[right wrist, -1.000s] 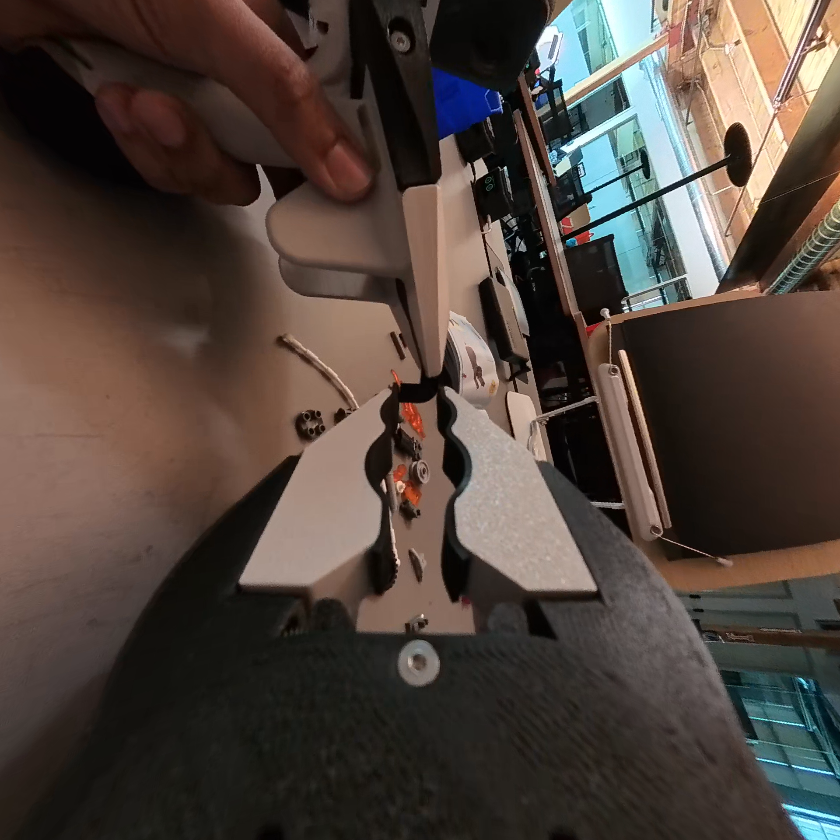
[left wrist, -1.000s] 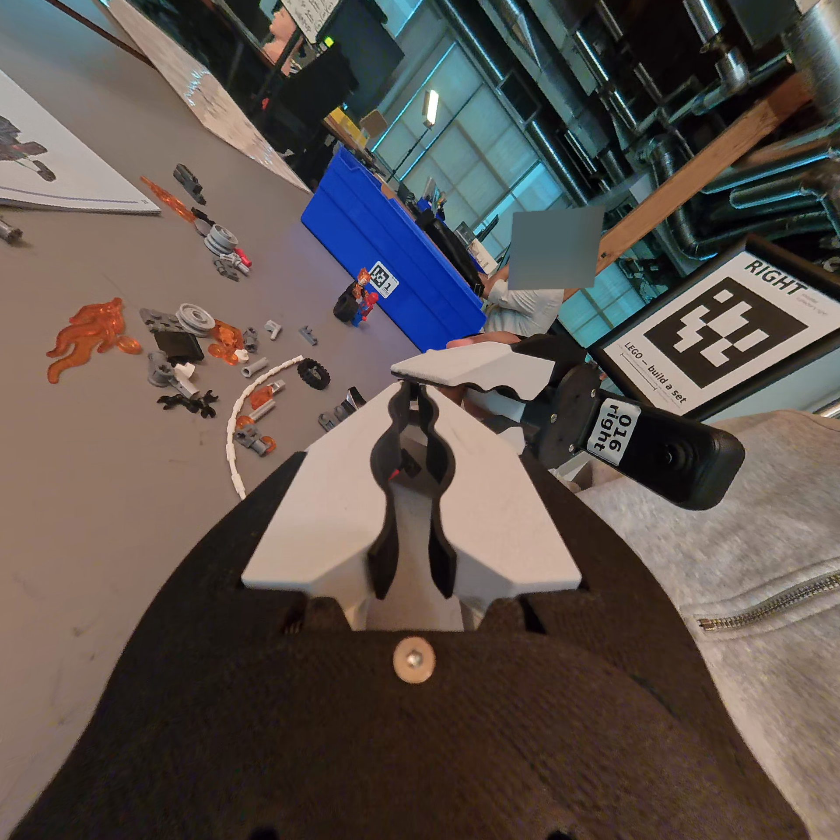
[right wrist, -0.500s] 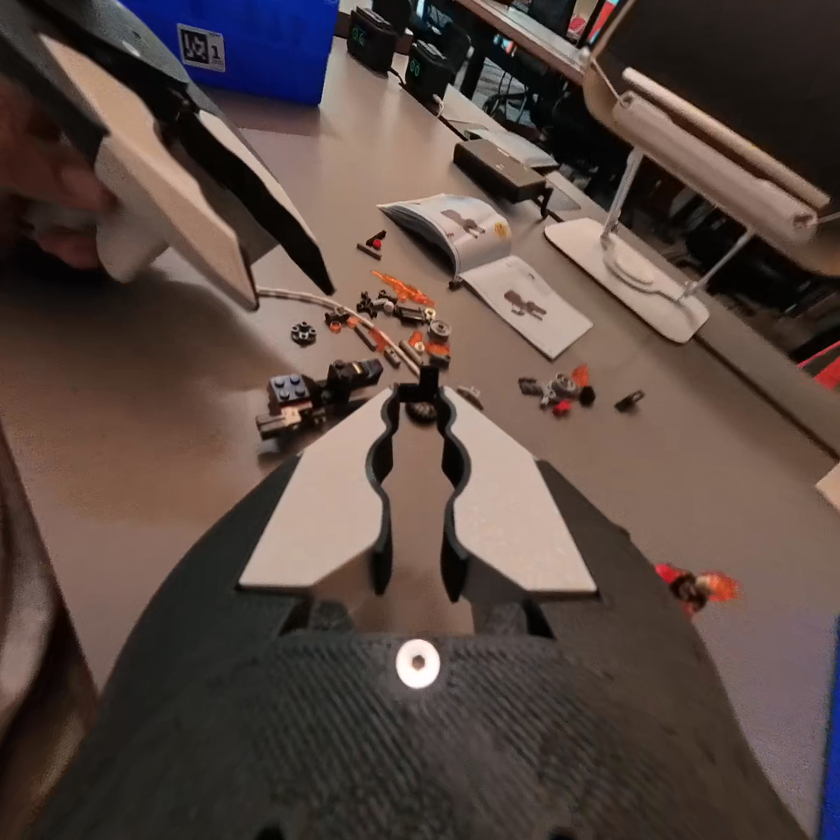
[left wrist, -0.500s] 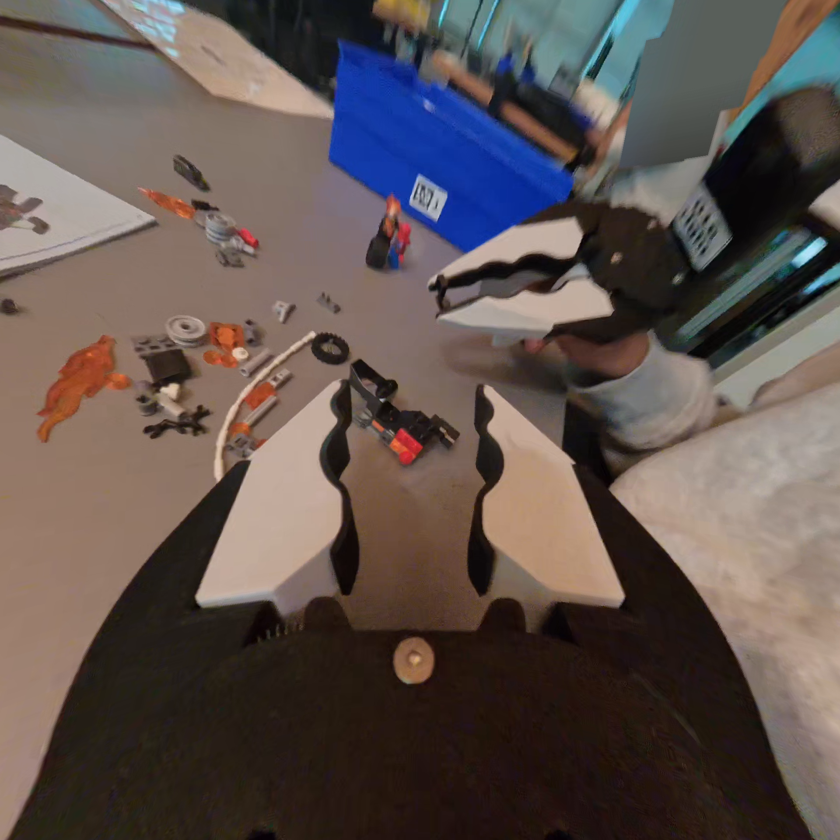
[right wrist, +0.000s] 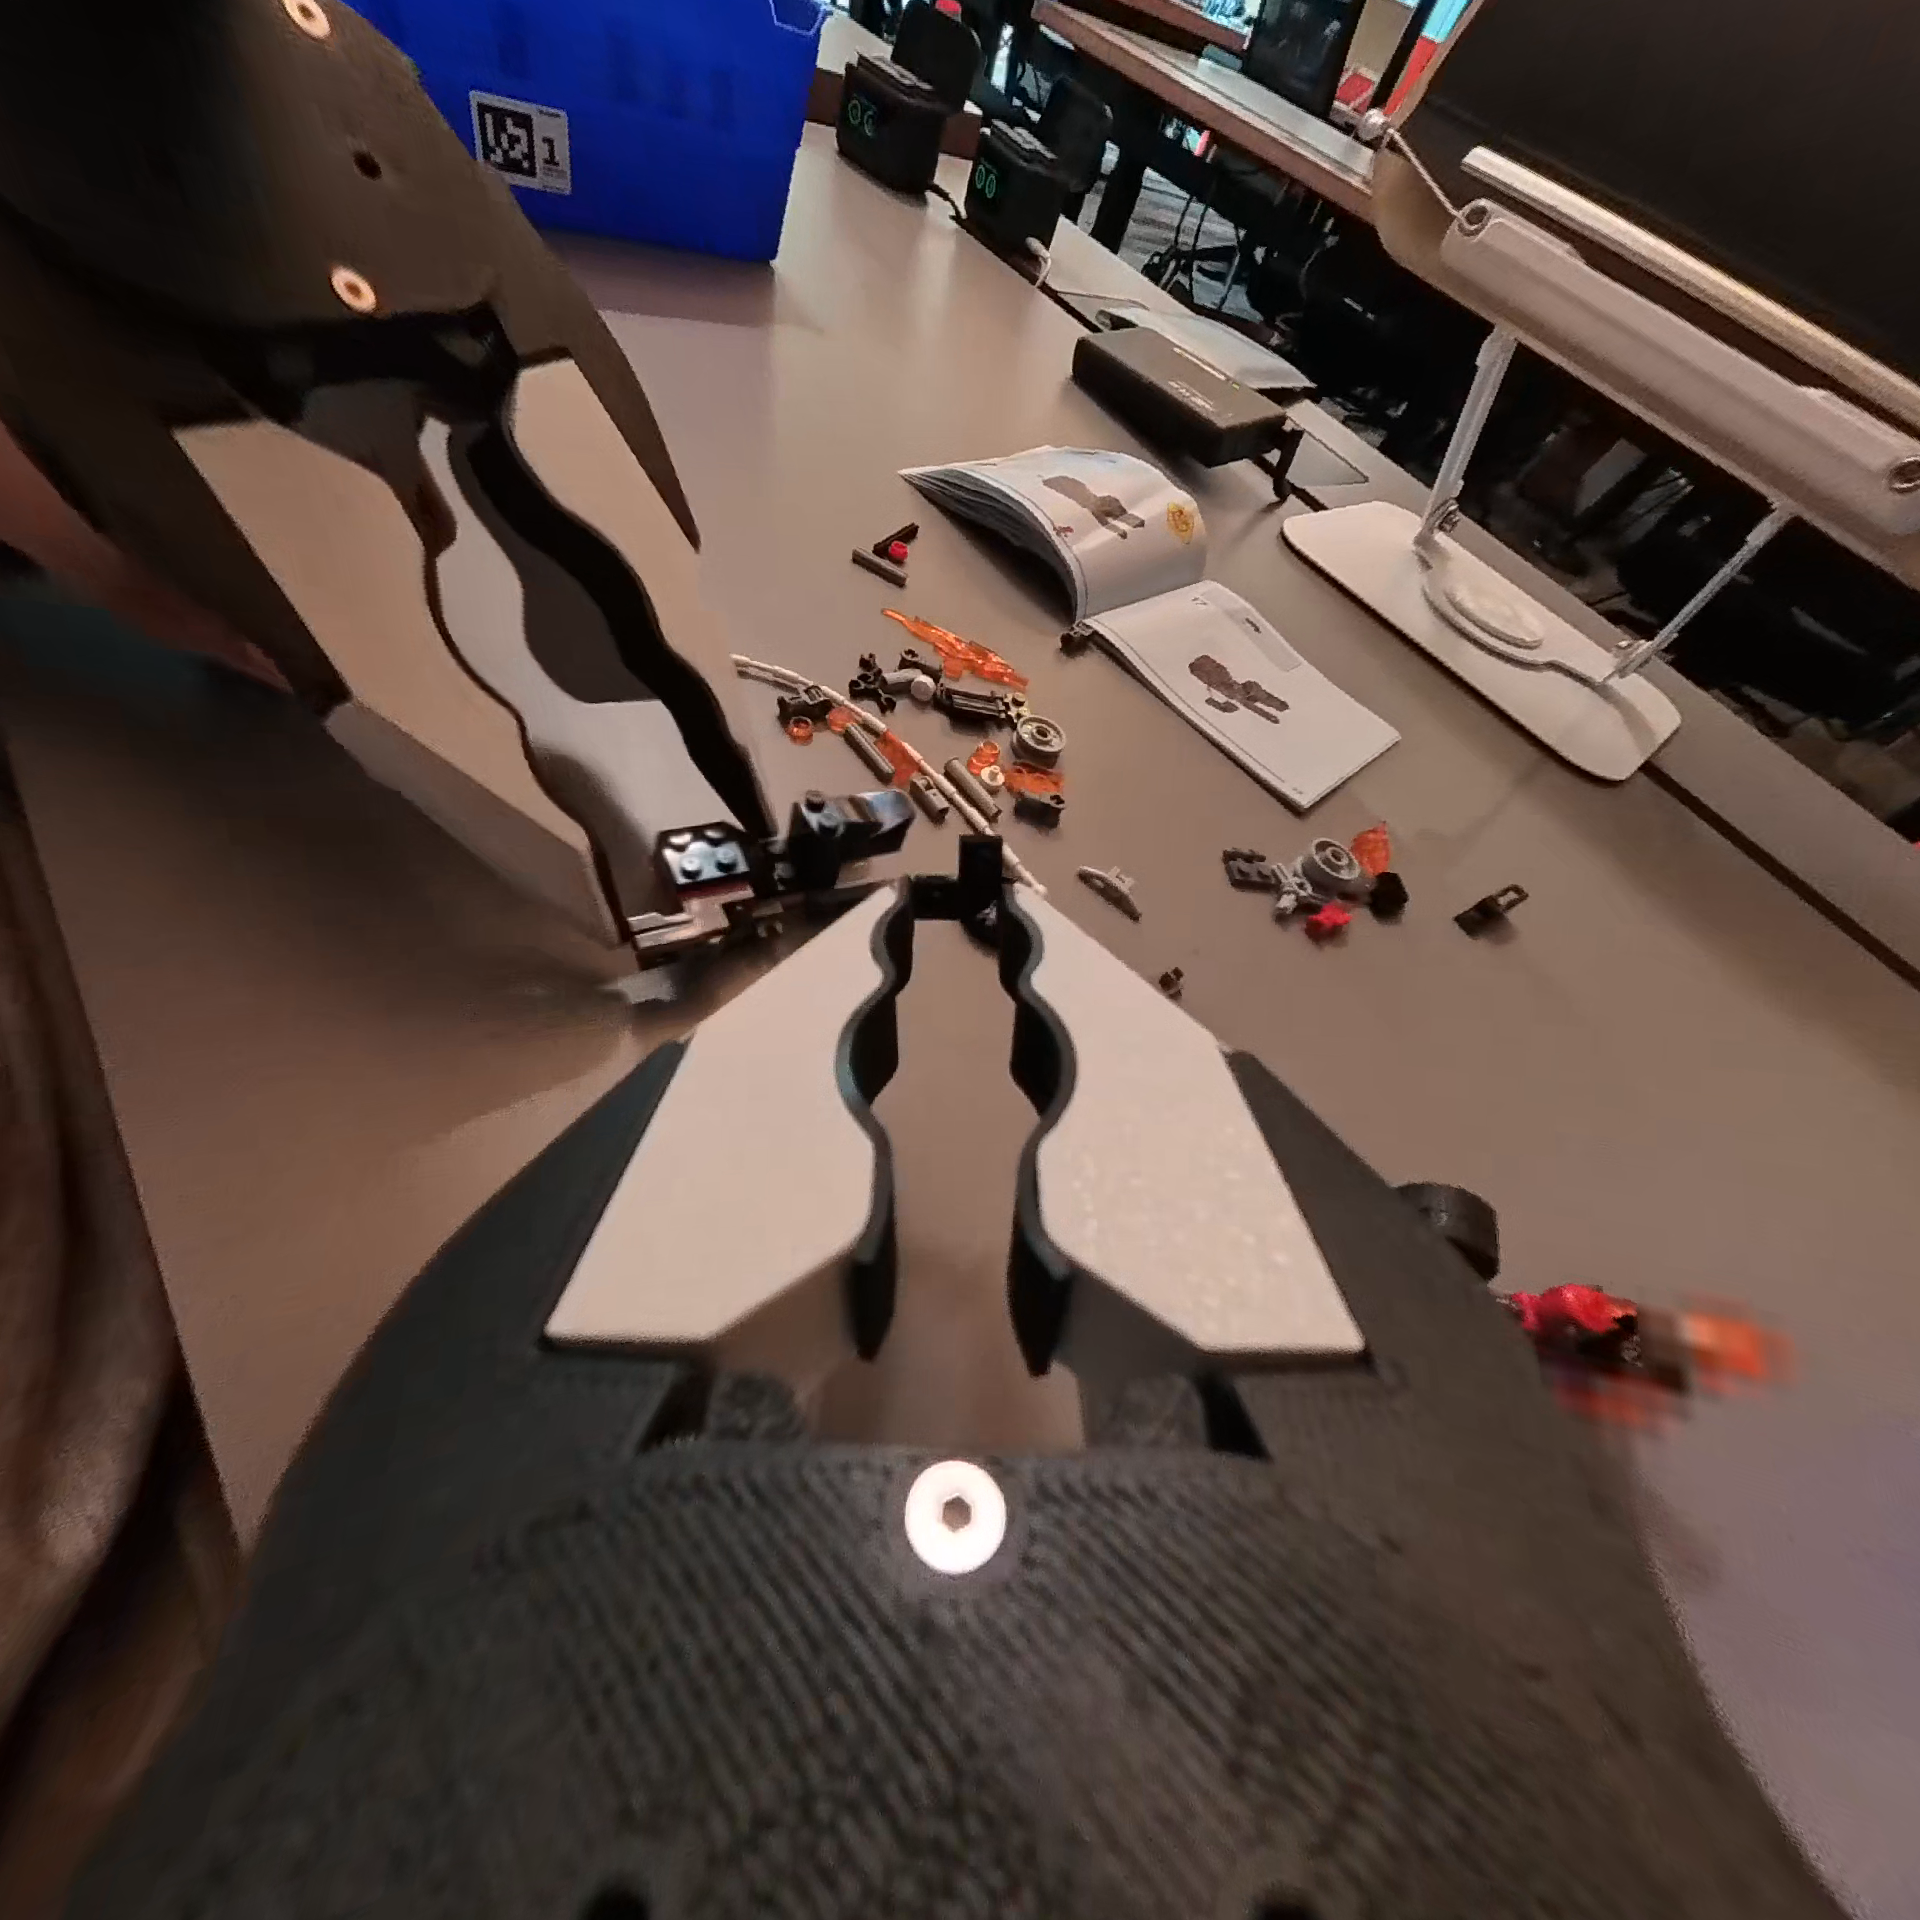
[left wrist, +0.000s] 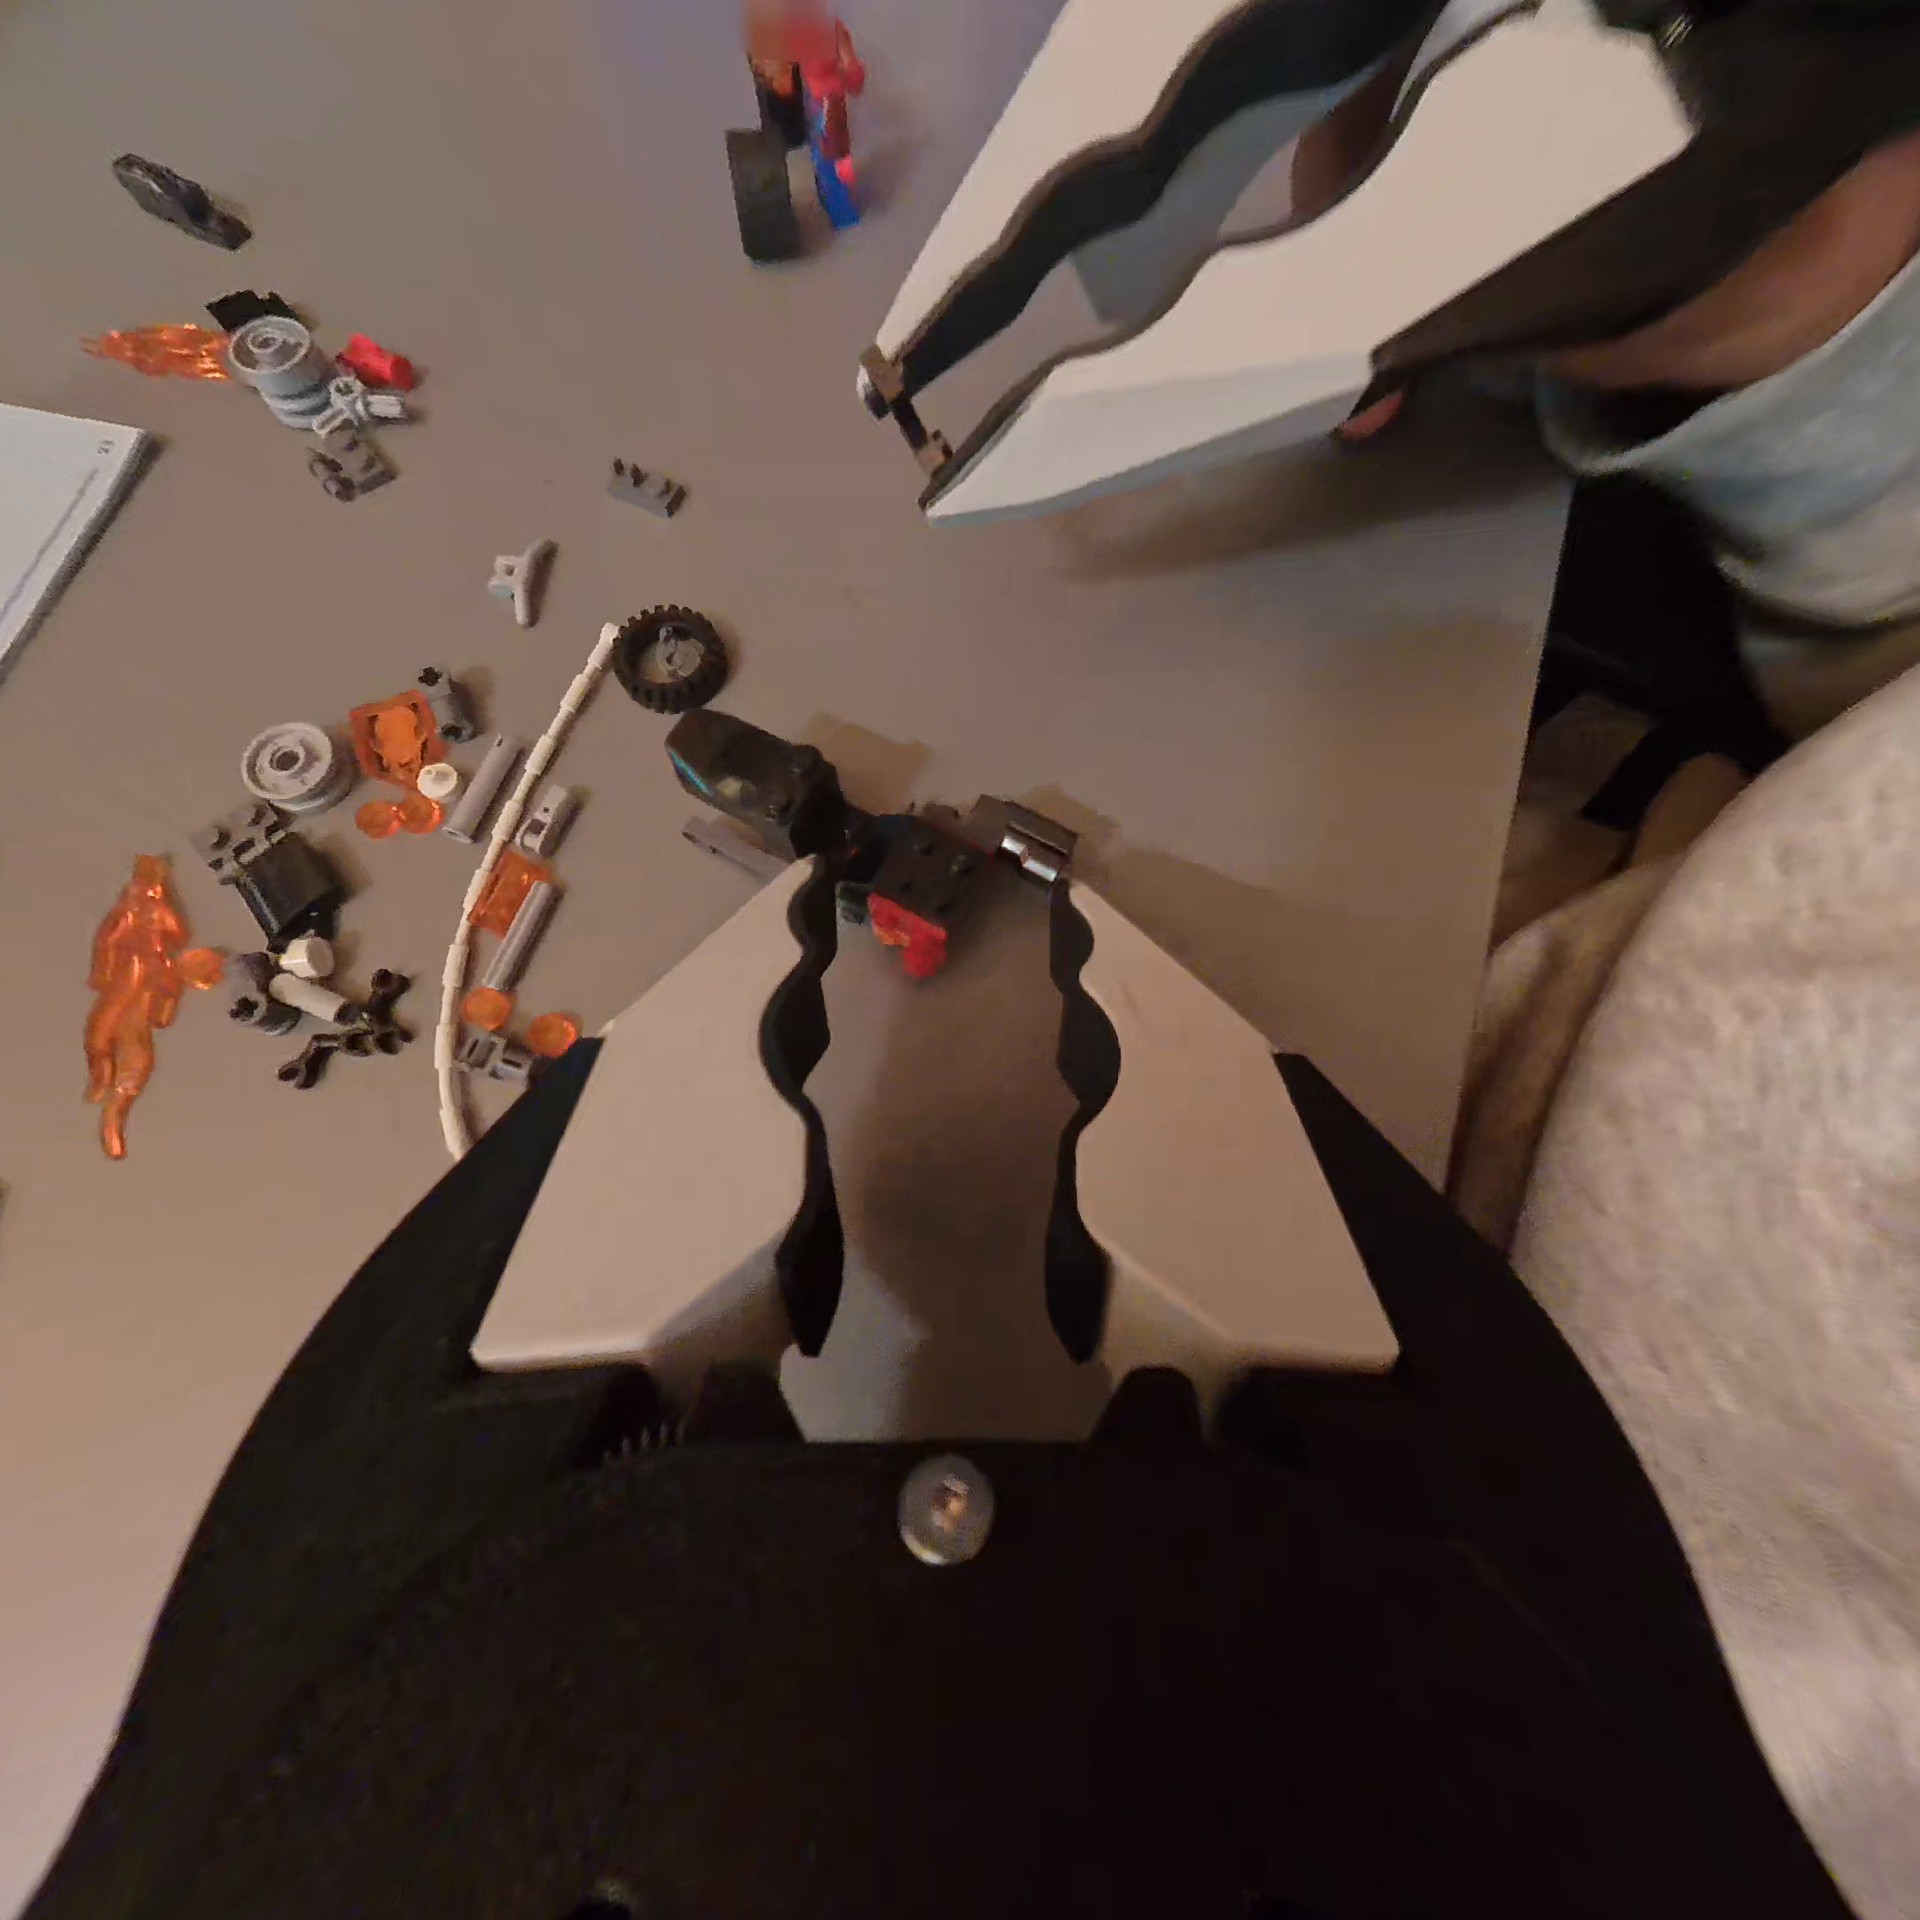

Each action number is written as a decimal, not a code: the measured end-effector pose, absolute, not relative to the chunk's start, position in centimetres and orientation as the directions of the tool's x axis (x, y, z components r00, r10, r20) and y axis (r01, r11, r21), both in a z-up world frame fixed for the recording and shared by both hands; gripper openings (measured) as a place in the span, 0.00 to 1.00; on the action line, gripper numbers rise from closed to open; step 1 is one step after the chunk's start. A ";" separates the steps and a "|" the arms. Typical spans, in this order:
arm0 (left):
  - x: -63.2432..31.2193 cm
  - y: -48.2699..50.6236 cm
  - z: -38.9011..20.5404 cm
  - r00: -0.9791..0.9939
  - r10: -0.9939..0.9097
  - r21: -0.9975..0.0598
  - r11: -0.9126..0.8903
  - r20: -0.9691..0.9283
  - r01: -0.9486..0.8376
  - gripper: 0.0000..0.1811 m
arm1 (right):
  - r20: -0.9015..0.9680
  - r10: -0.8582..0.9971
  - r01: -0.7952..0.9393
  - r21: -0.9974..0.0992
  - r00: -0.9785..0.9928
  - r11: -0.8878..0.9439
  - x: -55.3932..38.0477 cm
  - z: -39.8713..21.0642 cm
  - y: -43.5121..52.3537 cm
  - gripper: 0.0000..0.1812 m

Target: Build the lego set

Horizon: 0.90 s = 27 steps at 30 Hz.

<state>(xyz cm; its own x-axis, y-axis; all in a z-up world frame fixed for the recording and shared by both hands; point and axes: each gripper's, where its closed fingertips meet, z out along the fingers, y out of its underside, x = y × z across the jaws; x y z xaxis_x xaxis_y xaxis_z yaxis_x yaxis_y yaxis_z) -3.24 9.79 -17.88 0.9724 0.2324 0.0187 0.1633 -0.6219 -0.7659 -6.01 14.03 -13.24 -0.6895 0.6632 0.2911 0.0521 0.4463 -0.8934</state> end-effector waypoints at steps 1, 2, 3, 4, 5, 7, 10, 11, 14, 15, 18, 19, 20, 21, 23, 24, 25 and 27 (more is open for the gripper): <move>-3.4 9.8 -18.1 0.972 0.234 -0.758 -0.633 0.003 0.154 0.22 | 0.284 0.664 0.056 -0.896 -0.692 0.441 -5.9 -13.2 14.1 0.08; -3.5 9.9 -18.3 0.972 0.235 -0.748 -0.646 -0.007 0.151 0.21 | 0.280 0.664 0.058 -0.897 -0.693 0.439 -5.9 -13.2 14.1 0.08; -3.6 9.9 -18.5 0.972 0.235 -0.738 -0.658 -0.016 0.147 0.18 | 0.279 0.663 0.058 -0.897 -0.694 0.439 -5.9 -13.2 14.2 0.08; -3.6 9.9 -18.7 0.972 0.232 -0.729 -0.670 -0.025 0.141 0.16 | 0.281 0.662 0.058 -0.896 -0.695 0.441 -5.8 -13.2 14.2 0.08; -3.6 10.0 -18.8 0.973 0.230 -0.723 -0.677 -0.035 0.134 0.14 | 0.283 0.659 0.058 -0.894 -0.696 0.445 -5.8 -13.3 14.1 0.08; -3.7 10.0 -18.8 0.971 0.236 -0.725 -0.677 -0.050 0.127 0.14 | 0.289 0.654 0.062 -0.887 -0.699 0.458 -5.7 -13.5 14.1 0.08; -3.7 10.0 -18.5 0.969 0.242 -0.735 -0.666 -0.049 0.129 0.17 | 0.301 0.648 0.064 -0.877 -0.700 0.477 -5.8 -13.8 14.0 0.08; -3.7 10.1 -18.3 0.969 0.241 -0.744 -0.656 -0.047 0.127 0.17 | 0.304 0.646 0.065 -0.874 -0.700 0.481 -5.8 -13.8 14.0 0.08; -3.3 10.4 -17.8 0.972 0.232 -0.764 -0.634 -0.043 0.117 0.18 | 0.303 0.646 0.068 -0.873 -0.700 0.483 -5.8 -13.9 14.0 0.08; -3.2 10.4 -17.8 0.972 0.229 -0.766 -0.633 -0.047 0.112 0.18 | 0.301 0.647 0.069 -0.874 -0.701 0.482 -5.8 -13.9 14.0 0.08; -3.1 10.7 -17.8 0.975 0.209 -0.764 -0.640 -0.073 0.080 0.19 | 0.297 0.647 0.070 -0.875 -0.702 0.478 -5.8 -13.9 14.0 0.08; -3.0 10.8 -17.8 0.976 0.200 -0.764 -0.642 -0.084 0.065 0.20 | 0.296 0.647 0.070 -0.876 -0.703 0.477 -5.8 -13.9 14.0 0.08; -3.0 10.9 -17.8 0.977 0.192 -0.763 -0.644 -0.095 0.052 0.20 | 0.295 0.647 0.070 -0.877 -0.703 0.476 -5.8 -13.8 14.0 0.08; -3.1 11.0 -17.8 0.977 0.186 -0.761 -0.648 -0.105 0.042 0.20 | 0.294 0.647 0.069 -0.878 -0.704 0.474 -5.8 -13.8 14.0 0.08; -3.1 11.2 -17.9 0.977 0.176 -0.755 -0.656 -0.123 0.023 0.20 | 0.292 0.647 0.069 -0.879 -0.704 0.471 -5.8 -13.8 14.0 0.08; -3.1 11.2 -18.0 0.976 0.171 -0.753 -0.658 -0.132 0.013 0.20 | 0.290 0.648 0.069 -0.880 -0.705 0.470 -5.8 -13.8 14.0 0.08; -3.2 11.3 -18.0 0.975 0.168 -0.751 -0.661 -0.142 0.005 0.20 | 0.289 0.648 0.069 -0.881 -0.705 0.468 -5.8 -13.7 14.0 0.08; -3.4 11.3 -17.9 0.972 0.173 -0.750 -0.661 -0.161 -0.007 0.17 | 0.287 0.648 0.069 -0.882 -0.705 0.466 -5.8 -13.7 14.1 0.08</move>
